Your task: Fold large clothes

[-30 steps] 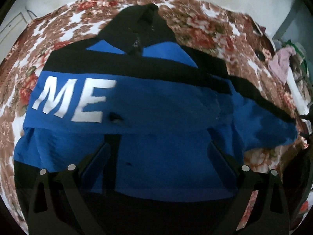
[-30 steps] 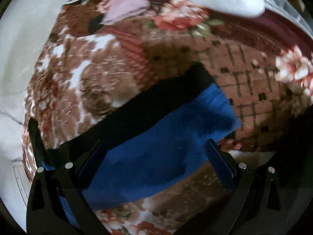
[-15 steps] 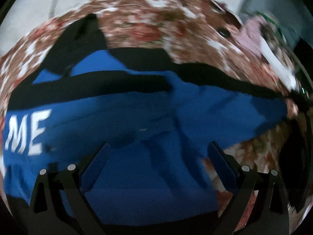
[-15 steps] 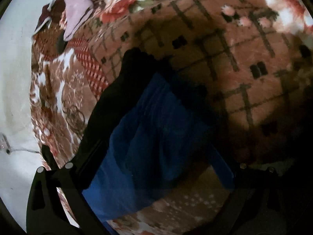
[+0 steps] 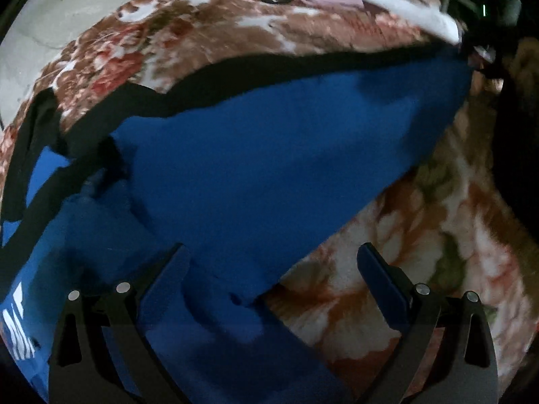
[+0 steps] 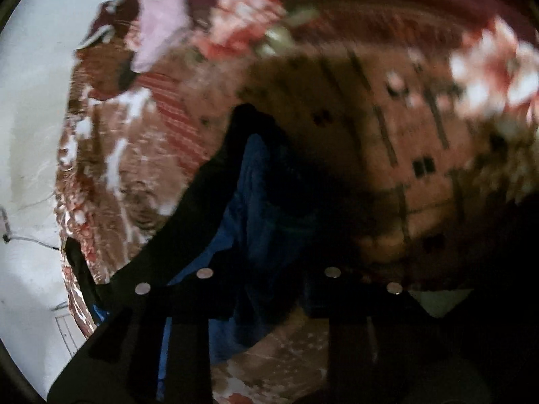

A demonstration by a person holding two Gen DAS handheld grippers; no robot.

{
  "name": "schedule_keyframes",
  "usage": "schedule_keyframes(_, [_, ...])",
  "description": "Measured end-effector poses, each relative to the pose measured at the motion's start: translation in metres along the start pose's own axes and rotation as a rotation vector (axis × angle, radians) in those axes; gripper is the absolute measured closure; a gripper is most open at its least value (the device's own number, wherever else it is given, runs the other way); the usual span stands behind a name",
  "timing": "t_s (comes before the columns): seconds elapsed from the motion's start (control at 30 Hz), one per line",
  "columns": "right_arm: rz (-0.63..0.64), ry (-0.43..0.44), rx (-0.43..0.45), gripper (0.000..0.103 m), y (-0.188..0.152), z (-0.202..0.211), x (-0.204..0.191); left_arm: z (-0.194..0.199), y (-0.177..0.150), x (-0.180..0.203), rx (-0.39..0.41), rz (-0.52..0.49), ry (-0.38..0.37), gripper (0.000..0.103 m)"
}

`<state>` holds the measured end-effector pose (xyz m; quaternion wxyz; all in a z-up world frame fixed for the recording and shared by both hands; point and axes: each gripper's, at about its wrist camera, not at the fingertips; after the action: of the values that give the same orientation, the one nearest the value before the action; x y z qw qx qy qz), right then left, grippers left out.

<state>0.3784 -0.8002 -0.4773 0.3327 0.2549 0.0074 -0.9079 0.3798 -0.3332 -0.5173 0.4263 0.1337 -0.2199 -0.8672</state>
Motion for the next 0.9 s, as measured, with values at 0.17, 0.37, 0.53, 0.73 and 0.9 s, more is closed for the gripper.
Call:
schedule_keyframes(0.17, [0.138,0.029,0.074,0.080,0.004,0.038,-0.060,-0.009,-0.009,0.027,0.031,-0.098,0.118,0.005])
schedule_keyframes(0.37, [0.372,0.123,0.170,0.081,-0.010,0.091,-0.178,-0.009,-0.016,0.041,0.047,-0.084,0.165,0.005])
schedule_keyframes(0.53, [0.554,0.224,0.158,0.081,-0.053,0.116,-0.291,-0.018,-0.018,0.026,0.046,0.039,0.106,0.004])
schedule_keyframes(0.73, [0.719,0.428,0.129,0.082,-0.140,0.126,-0.426,-0.016,-0.021,0.028,0.047,0.067,0.100,0.004])
schedule_keyframes(0.9, [0.791,0.540,0.055,0.083,-0.216,0.103,-0.515,-0.005,-0.023,0.023,0.044,0.121,0.045,0.005])
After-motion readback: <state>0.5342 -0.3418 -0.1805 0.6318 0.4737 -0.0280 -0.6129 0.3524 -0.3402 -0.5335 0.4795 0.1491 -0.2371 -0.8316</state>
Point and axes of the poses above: each gripper's, at about its wrist camera, not at the fingertips, and z roughly against the way its jaws point, x to its right, y to its top, and after that the axes turned 4 degrees about x, right-handed
